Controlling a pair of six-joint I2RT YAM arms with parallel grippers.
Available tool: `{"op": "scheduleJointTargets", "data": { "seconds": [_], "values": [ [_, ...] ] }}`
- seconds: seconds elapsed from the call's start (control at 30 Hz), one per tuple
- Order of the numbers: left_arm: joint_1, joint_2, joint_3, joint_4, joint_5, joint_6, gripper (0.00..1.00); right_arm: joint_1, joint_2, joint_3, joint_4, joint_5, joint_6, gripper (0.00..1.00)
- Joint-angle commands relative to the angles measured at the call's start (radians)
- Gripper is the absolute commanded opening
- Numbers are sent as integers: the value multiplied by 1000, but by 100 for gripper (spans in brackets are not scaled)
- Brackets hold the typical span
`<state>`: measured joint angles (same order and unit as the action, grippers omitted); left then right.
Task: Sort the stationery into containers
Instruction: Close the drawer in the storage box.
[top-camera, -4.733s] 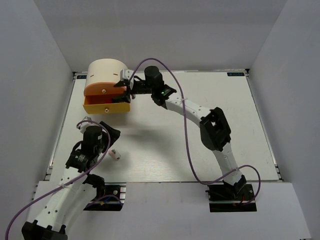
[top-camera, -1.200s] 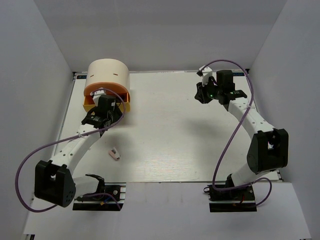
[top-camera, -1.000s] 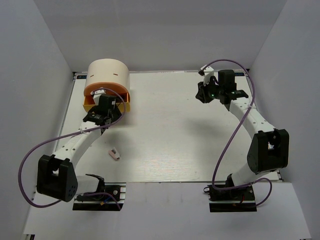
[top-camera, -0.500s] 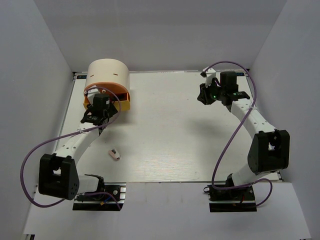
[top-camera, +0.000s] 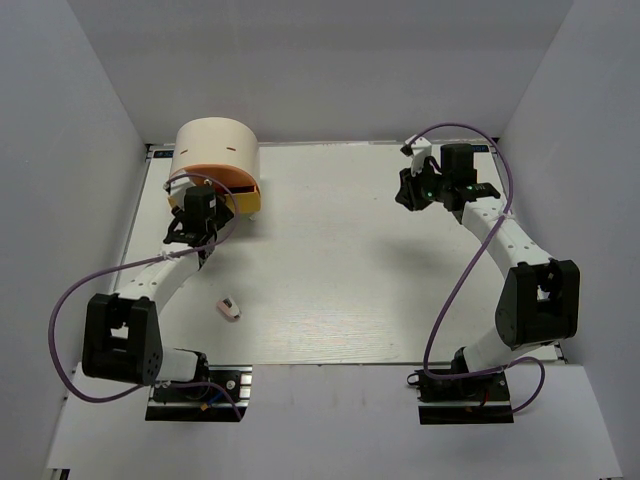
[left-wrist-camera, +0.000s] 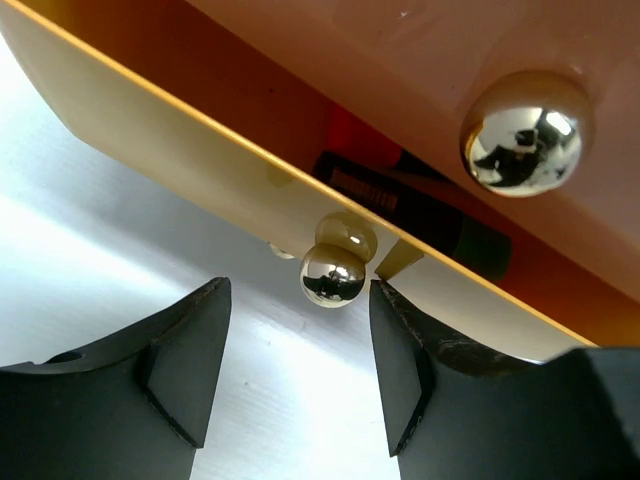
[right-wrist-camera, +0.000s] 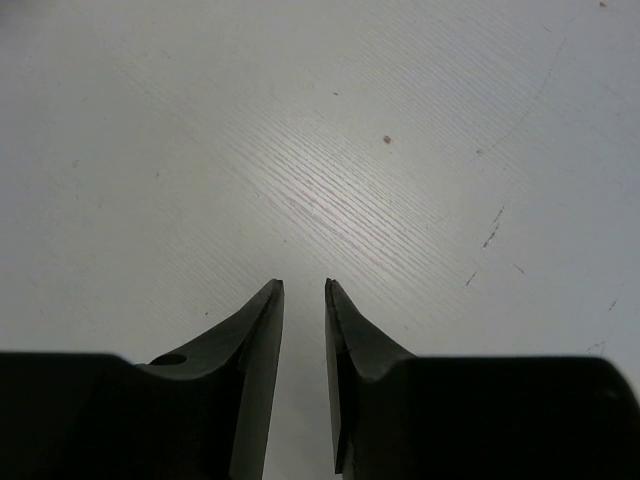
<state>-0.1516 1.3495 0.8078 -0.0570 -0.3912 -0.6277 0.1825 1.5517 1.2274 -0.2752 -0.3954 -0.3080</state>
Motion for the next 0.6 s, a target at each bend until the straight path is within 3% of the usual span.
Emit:
{"op": "scheduleJointTargets", "data": {
  "seconds": [0.0,0.57],
  "values": [
    [14,13,-2,85,15,-30,68,-8,-35,-6,-10,0,-22,30],
    [23,77,25,166,15,-79,68,-5,-18,-2,-33,9,-43,31]
  ]
}}
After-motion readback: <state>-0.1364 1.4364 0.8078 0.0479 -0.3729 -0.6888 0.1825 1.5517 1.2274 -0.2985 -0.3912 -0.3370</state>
